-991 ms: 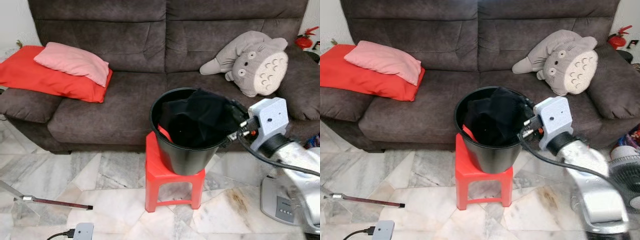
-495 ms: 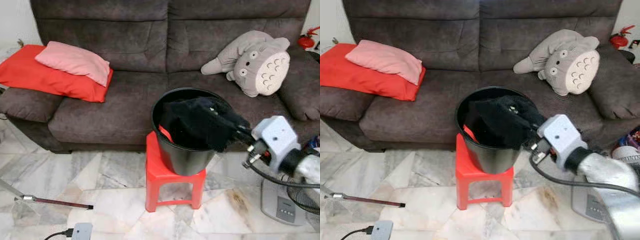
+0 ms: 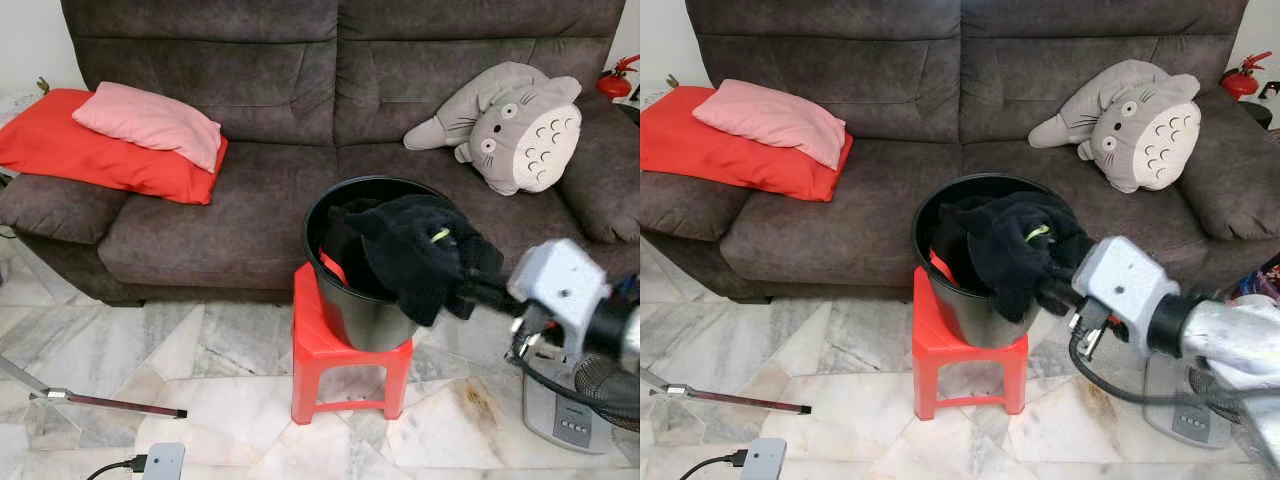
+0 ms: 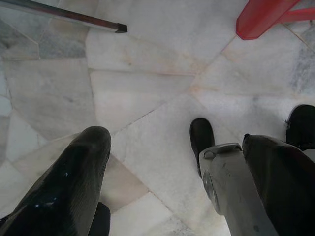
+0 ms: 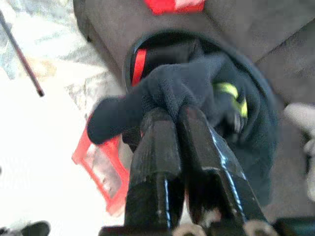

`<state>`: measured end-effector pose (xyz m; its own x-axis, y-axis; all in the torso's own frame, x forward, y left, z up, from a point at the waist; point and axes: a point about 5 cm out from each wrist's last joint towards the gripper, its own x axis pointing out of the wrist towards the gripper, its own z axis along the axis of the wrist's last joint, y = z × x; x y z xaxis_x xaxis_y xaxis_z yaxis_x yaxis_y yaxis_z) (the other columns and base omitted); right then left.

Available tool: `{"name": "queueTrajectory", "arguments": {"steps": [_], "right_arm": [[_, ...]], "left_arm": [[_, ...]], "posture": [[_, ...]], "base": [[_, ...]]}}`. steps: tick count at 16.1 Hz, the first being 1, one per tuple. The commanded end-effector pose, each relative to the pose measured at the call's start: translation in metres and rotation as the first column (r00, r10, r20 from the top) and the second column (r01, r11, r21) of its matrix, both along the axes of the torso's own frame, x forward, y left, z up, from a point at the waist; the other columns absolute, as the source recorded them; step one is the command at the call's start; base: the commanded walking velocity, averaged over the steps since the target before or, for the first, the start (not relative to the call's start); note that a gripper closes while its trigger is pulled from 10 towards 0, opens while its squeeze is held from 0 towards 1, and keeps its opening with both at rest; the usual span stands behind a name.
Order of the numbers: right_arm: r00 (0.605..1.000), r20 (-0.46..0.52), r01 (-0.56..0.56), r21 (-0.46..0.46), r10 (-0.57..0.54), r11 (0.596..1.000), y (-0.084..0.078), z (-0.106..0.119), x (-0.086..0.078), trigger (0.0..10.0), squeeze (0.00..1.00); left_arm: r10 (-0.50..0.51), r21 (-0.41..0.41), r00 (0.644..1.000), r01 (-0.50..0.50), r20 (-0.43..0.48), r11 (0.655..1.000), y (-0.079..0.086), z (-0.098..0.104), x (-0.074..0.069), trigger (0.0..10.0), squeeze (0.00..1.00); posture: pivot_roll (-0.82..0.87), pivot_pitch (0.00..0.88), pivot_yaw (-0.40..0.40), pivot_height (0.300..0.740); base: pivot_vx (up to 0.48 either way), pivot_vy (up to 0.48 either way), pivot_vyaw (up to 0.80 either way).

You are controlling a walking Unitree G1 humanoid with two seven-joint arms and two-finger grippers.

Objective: Hang hanger

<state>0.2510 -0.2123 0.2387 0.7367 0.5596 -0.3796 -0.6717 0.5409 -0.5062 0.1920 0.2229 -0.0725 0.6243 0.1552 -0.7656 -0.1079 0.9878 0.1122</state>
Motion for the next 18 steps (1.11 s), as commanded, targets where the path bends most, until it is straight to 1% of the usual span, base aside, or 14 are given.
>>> {"name": "queueTrajectory", "arguments": {"steps": [1, 4, 5, 6, 7, 9, 10, 11, 12, 13, 14, 15, 16, 18], "right_arm": [[1.0, -0.002, -0.008, -0.023, 0.008, 1.0, 0.0, -0.002, 0.0, 0.0, 0.0], [0.999, -0.019, 0.029, -0.021, -0.03, 0.999, -0.01, -0.01, 0.009, 0.0, 0.0], [0.998, -0.048, 0.046, -0.022, -0.047, 0.999, -0.019, -0.024, 0.021, 0.0, 0.0], [0.997, -0.051, 0.064, -0.023, -0.065, 0.998, -0.022, -0.029, 0.028, 0.0, 0.0], [0.995, -0.03, 0.091, -0.023, -0.092, 0.996, -0.025, -0.03, 0.036, 0.0, 0.0], [0.994, 0.013, 0.108, 0.002, -0.108, 0.994, -0.025, -0.03, 0.051, 0.0, 0.0], [0.993, 0.035, 0.114, 0.035, -0.116, 0.993, -0.024, -0.031, 0.062, 0.0, 0.0], [0.993, 0.038, 0.112, 0.044, -0.114, 0.993, -0.022, -0.034, 0.067, 0.0, 0.0], [0.997, 0.041, 0.058, 0.081, -0.061, 0.995, -0.014, -0.036, 0.07, 0.0, 0.0], [0.999, 0.041, -0.032, 0.129, 0.026, 0.991, -0.002, -0.038, 0.071, 0.0, 0.0], [0.997, 0.033, -0.075, 0.144, 0.071, 0.987, 0.004, -0.039, 0.07, 0.0, 0.0], [0.981, -0.038, -0.185, 0.134, 0.192, 0.973, 0.02, -0.053, 0.067, 9.7, 0.0], [0.973, -0.047, -0.22, 0.109, 0.226, 0.969, 0.026, -0.06, 0.067, 10.0, 0.0], [0.969, -0.073, -0.228, 0.108, 0.236, 0.968, 0.03, -0.069, 0.069, 10.0, 0.0]], "left_arm": [[0.016, -0.004, 0.999, -0.017, -0.037, 1.0, 0.002, -0.005, -0.01, 10.0, 0.0], [0.016, -0.004, 0.999, -0.016, -0.045, 1.0, 0.002, -0.006, -0.013, 10.0, 0.0], [0.015, -0.003, 0.999, -0.015, -0.047, 1.0, 0.003, -0.006, -0.013, 10.0, 0.0], [0.015, -0.002, 0.999, -0.015, -0.047, 1.0, 0.003, -0.006, -0.014, 10.0, 0.0], [0.016, 0.0, 0.999, -0.016, -0.046, 1.0, 0.004, -0.006, -0.014, 10.0, 0.0], [0.018, 0.003, 0.999, -0.018, -0.045, 1.0, 0.006, -0.006, -0.014, 10.0, 0.0], [0.021, 0.007, 0.999, -0.02, -0.045, 1.0, 0.007, -0.006, -0.014, 10.0, 0.0], [0.022, 0.009, 0.999, -0.021, -0.045, 1.0, 0.008, -0.005, -0.014, 10.0, 0.0], [0.023, 0.011, 0.999, -0.022, -0.045, 1.0, 0.009, -0.005, -0.014, 10.0, 0.0], [0.024, 0.014, 0.999, -0.023, -0.044, 1.0, 0.01, -0.005, -0.014, 10.0, 0.0], [0.024, 0.015, 0.999, -0.024, -0.044, 1.0, 0.01, -0.005, -0.014, 10.0, 0.0], [0.025, 0.016, 0.999, -0.024, -0.043, 1.0, 0.01, -0.005, -0.014, 10.0, 0.0], [0.025, 0.016, 0.999, -0.025, -0.043, 1.0, 0.01, -0.005, -0.014, 10.0, 0.0], [0.026, 0.016, 0.999, -0.026, -0.042, 1.0, 0.01, -0.005, -0.014, 10.0, 0.0]], "posture": [[-0.19, 0.178, 0.026, 0.74], [-0.19, 0.183, 0.031, 0.74], [-0.19, 0.184, 0.03, 0.74], [-0.17, 0.184, 0.03, 0.74], [-0.17, 0.184, 0.032, 0.74], [-0.16, 0.185, 0.035, 0.74], [-0.16, 0.185, 0.037, 0.74], [-0.15, 0.185, 0.037, 0.74], [-0.15, 0.185, 0.039, 0.74], [-0.15, 0.185, 0.041, 0.74], [-0.14, 0.186, 0.042, 0.74], [-0.14, 0.185, 0.043, 0.74], [-0.14, 0.186, 0.044, 0.74], [-0.13, 0.187, 0.044, 0.74]], "base": [[0.0, 0.0, 0.0], [0.0, 0.0, 0.0], [0.0, 0.0, 0.0], [0.0, 0.0, 0.0], [0.0, 0.0, 0.0], [0.0, 0.0, 0.0], [0.0, 0.0, 0.0], [0.0, 0.0, 0.0], [0.0, 0.0, 0.0], [0.0, 0.0, 0.0], [0.0, 0.0, 0.0], [0.0, 0.0, 0.0], [0.0, 0.0, 0.0], [0.0, 0.0, 0.0]]}}
